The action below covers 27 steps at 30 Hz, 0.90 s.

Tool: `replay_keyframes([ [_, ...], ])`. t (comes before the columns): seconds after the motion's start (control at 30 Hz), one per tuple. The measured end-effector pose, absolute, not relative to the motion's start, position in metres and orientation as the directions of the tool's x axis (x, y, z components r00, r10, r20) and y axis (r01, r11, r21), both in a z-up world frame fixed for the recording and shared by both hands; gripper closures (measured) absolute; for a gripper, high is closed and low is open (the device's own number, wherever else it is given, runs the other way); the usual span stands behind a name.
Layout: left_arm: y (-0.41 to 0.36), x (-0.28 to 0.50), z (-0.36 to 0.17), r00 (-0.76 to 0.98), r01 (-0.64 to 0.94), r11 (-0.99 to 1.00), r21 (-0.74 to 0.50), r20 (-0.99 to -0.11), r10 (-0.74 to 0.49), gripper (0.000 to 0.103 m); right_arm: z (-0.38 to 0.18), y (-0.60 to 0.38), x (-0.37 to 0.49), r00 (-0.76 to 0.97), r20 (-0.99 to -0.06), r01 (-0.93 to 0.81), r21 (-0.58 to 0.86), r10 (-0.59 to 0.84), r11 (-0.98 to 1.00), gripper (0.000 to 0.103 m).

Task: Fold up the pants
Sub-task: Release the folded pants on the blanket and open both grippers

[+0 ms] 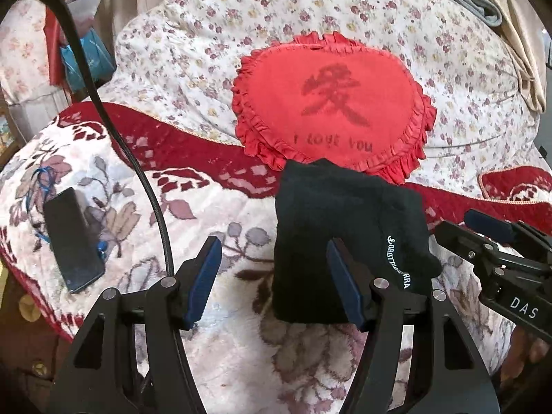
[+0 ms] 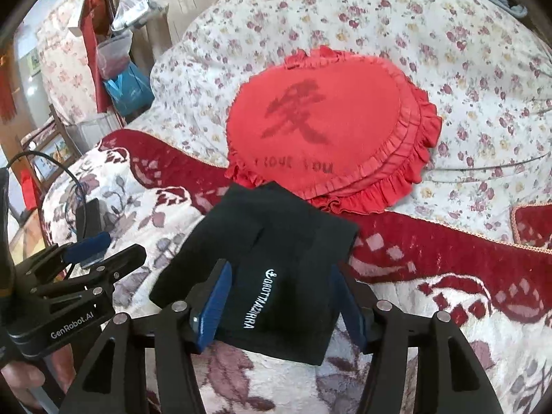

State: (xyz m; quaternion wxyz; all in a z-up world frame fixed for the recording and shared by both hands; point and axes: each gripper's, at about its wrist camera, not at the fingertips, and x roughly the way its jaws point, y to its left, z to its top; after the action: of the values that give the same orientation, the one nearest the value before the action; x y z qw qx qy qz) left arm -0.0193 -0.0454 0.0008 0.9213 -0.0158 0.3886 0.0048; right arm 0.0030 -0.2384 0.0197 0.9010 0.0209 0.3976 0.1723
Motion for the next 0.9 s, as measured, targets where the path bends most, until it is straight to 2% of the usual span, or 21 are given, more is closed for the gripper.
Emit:
replay_keyframes([
  [0.9,-0.051,-0.042,0.018,0.734,-0.014,1.000,0.006,-0.679,0.014,0.040,0.033,-0.231,-0.015,0.621,-0.701,-0.318,0.183,0.350,0.930,0.041],
])
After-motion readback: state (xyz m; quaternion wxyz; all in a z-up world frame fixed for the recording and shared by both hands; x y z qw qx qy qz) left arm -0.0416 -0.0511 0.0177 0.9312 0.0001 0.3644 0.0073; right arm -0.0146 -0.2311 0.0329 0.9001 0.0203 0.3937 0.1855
